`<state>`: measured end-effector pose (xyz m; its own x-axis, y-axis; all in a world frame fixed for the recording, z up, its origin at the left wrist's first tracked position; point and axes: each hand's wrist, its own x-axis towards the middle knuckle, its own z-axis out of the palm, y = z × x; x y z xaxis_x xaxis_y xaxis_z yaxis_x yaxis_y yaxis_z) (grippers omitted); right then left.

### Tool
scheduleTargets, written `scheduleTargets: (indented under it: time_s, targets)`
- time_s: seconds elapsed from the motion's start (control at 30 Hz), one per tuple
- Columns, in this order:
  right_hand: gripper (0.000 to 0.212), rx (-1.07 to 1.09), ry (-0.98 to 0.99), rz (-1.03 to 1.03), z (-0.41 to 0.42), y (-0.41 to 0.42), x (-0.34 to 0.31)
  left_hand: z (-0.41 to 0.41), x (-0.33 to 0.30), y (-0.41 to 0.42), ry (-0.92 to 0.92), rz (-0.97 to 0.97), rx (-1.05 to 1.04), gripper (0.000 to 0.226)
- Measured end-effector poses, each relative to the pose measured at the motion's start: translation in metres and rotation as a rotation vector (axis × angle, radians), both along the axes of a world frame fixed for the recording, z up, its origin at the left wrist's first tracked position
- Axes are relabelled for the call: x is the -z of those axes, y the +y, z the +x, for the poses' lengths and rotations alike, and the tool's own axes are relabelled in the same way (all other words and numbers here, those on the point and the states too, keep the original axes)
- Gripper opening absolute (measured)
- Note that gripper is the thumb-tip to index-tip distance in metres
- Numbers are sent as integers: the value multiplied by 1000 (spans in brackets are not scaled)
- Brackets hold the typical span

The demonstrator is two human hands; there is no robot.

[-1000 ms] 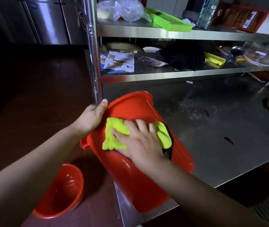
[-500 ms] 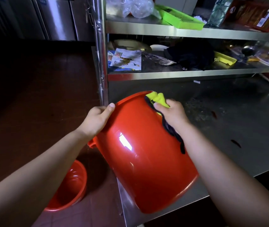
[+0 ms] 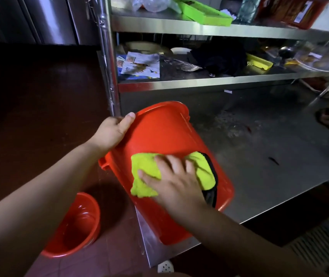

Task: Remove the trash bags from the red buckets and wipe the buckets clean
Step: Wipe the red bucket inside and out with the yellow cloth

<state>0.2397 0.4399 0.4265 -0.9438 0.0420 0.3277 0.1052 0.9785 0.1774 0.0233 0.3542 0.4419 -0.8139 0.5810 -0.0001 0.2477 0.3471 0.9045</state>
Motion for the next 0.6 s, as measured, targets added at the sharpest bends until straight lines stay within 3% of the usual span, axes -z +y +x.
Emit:
scheduleTargets:
  time_s: [0.1,0.23,0.33,0.5,0.6]
  targets:
    - [45,-35,6,25,4,16,-1,2,1,8,43,25,1,70]
    - [50,194,125,-194,-5,60,-14,7,2,15,34,53,-23,70]
    - [51,319,162,-438,-11,94,-14,14,2,13,1,93,-25,66]
    - [40,555,134,-996,-15,140,-11,19,1,9,-71,102,7,35]
    - [42,619,36,-789,-9,124,-14,15,1,11,-67,59,-6,30]
